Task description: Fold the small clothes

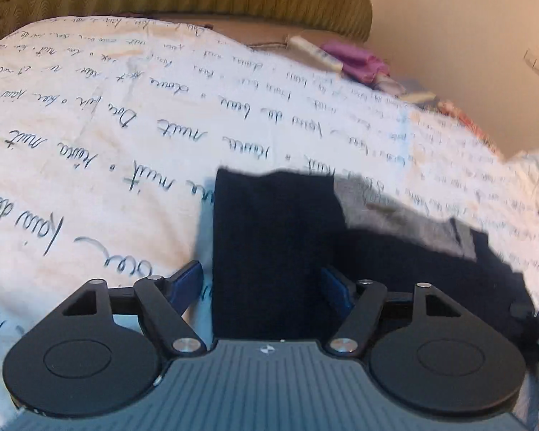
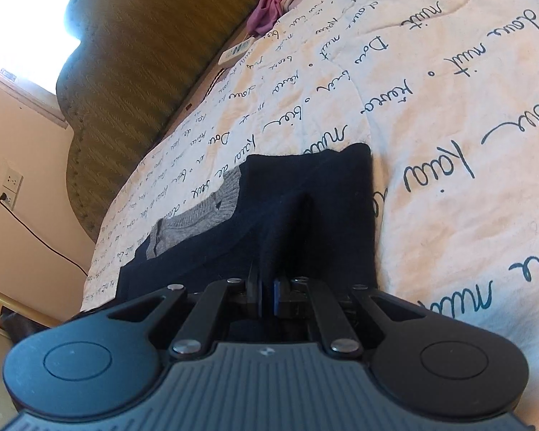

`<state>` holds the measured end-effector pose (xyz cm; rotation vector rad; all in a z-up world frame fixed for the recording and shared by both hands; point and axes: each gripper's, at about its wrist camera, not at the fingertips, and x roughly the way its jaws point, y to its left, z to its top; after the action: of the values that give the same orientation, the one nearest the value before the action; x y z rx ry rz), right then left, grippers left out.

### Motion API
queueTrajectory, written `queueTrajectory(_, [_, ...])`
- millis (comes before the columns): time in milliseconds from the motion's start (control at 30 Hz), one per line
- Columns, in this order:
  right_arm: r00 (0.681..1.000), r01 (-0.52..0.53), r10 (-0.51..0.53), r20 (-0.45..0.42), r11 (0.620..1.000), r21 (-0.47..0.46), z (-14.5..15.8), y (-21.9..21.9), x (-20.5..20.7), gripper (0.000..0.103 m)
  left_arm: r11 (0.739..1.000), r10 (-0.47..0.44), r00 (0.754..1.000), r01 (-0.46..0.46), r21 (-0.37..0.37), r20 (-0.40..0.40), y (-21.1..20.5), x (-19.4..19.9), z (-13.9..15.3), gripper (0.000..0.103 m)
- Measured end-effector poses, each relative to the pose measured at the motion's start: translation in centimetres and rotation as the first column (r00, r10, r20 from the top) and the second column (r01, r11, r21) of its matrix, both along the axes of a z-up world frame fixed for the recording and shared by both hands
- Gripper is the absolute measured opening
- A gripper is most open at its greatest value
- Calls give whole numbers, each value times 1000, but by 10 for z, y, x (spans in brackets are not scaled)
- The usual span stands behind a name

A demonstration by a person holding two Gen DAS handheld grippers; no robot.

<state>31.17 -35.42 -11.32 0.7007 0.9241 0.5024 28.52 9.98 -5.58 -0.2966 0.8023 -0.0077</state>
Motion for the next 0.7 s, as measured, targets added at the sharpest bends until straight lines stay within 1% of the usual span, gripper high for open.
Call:
queueTrajectory(33, [1000, 1, -1, -1, 1000, 7, -2, -1, 0, 5, 1000, -14, 1000, 14, 13, 9, -1, 2, 0, 47])
queueTrajectory(67, [1000, 8, -8, -2, 1000, 14, -3, -3, -1, 5, 1000, -21, 1000, 21, 21, 5, -2, 4, 1, 3])
queueTrajectory(100, [1000, 10, -10, -2, 1000, 17, -3, -3, -1, 5, 1000, -10, 1000, 10, 18, 10, 0, 4, 4, 6])
queueTrajectory(133, [1000, 15, -15, 20, 1000, 0, 2, -2, -3, 5, 1000, -8, 999, 8, 21, 36, 0, 1, 8, 6])
queueTrajectory(167, [999, 13, -12, 47, 1000, -18, 8, -1, -5, 5, 999, -16, 998, 12, 52, 67, -2, -3, 13, 6])
queueTrajectory(233, [995, 9, -9, 101, 1000, 2, 20, -1, -12, 5, 993, -29, 988, 11, 117, 152, -7, -11, 25, 6])
queueTrajectory(267, [994, 6, -6, 109, 1000, 2, 20, -2, -14, 5, 989, -45, 984, 20, 146, 172, -10, -14, 27, 6])
queueTrajectory(300, [996, 7, -4, 89, 999, -36, 14, -1, -11, 5, 983, -64, 985, 34, 179, 160, -14, -12, 24, 6])
queueTrajectory(333, [998, 11, -7, 56, 997, -74, 6, 1, -7, 5, 979, -68, 990, 43, 200, 121, -18, -8, 18, 6])
queueTrajectory(367, [999, 15, -12, 41, 998, -63, -2, 0, -5, 5, 977, -67, 994, 47, 209, 89, -19, -3, 11, 6])
queueTrajectory(400, [999, 28, -27, 39, 999, -28, -5, -2, -5, 5, 974, -69, 996, 53, 222, 65, -20, 0, 4, 8])
queueTrajectory(433, [998, 42, -41, 37, 999, -2, -6, -4, -5, 5, 969, -74, 996, 59, 242, 56, -21, 2, -3, 10])
queueTrajectory(467, [998, 46, -46, 36, 999, 9, -7, -5, -6, 5, 963, -80, 994, 60, 265, 68, -22, -1, -6, 14])
queueTrajectory(500, [998, 47, -47, 37, 999, 0, -7, -3, -7, 6, 956, -80, 993, 53, 287, 83, -23, -6, -5, 22])
queueTrajectory(533, [998, 47, -46, 39, 999, -12, -6, -2, -8, 6, 956, -90, 991, 59, 287, 94, -24, -10, -2, 29])
queueTrajectory(567, [998, 51, -50, 36, 999, -16, -3, -3, -9, 7, 955, -88, 991, 56, 291, 98, -23, -16, 1, 44])
queueTrajectory(600, [998, 61, -61, 23, 998, -11, 1, -5, -12, 9, 953, -88, 991, 54, 297, 102, -22, -24, 6, 53])
queueTrajectory(667, [997, 79, -79, 14, 997, 5, 10, -11, -23, 17, 954, -80, 985, 32, 298, 150, -14, -52, 18, 53])
queueTrajectory(700, [996, 81, -81, 25, 997, 10, 17, -15, -35, 28, 960, -67, 982, 17, 279, 174, -8, -72, 24, 57])
